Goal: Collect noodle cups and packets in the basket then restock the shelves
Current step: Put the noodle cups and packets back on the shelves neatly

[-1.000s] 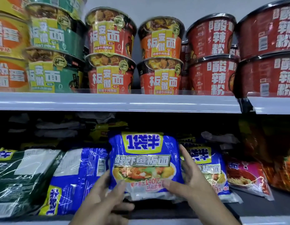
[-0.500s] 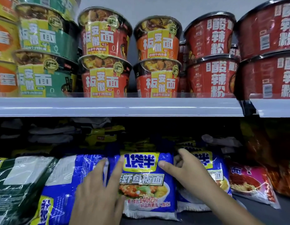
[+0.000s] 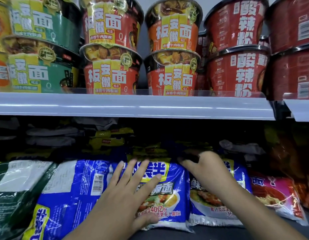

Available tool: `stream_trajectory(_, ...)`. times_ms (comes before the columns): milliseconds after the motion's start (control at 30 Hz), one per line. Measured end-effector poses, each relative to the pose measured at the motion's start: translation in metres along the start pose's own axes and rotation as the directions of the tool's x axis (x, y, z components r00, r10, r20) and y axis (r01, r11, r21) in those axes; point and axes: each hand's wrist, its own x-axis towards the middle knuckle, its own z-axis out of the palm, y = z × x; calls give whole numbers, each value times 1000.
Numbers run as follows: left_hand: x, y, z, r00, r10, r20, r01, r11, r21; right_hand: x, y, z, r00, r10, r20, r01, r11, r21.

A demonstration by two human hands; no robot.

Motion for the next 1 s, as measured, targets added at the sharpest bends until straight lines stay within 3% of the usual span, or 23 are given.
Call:
stream_trajectory(100,2,12,-1,994,-5,-107,1,999,-37,-19,3,-1,982,-152,-111,144,987,-78)
stream_trajectory(167,5,21,5,990,-39,-138,29,997,-71,-40,1,9,945,-321,61,326,917,-230)
stream_trajectory(233,10,25,14,993,-66,-97,61,997,-56,-50,14,25,845,-471,252,533,709,-463)
stream_trajectory(267,11,24,16,994,-79,-71,75,996,-51,-50,21,27,826,-452,337,564,632,-532)
stream_trajectory(400,11,16,14,997,-76,-11,76,997,-33,-40,30,11,819,-281,501,550,635,-542)
stream_trajectory(533,6,17,10,998,-69,1,69,998,-8,-44,27,3,803,-308,510,572,640,-514)
stream_trajectory(567,5,17,9,998,-68,11,68,998,1,-45,30,-1,807,-372,458,572,687,-449)
stream_trajectory(667,0,16,3,999,-51,-5,51,999,-19,-57,40,-28,936,-273,223,325,913,-247)
stream_trajectory(733,-6,17,-3,997,-34,-67,31,998,-46,-67,54,-40,976,-207,64,216,945,-245)
stream_trajectory(767,-10,17,-7,993,-41,-107,34,997,-66,-68,61,-43,984,-169,50,177,941,-288)
stream_trajectory(867,-35,9,-20,944,-213,-252,176,971,-159,-67,80,-39,978,-53,202,136,895,-425)
stream_trajectory(933,-60,1,-25,847,-411,-337,339,906,-252,-66,87,-31,978,-61,200,142,898,-416)
stream_trajectory(1000,-85,-9,-25,725,-605,-328,512,793,-331,-64,85,-32,989,-81,125,125,908,-400)
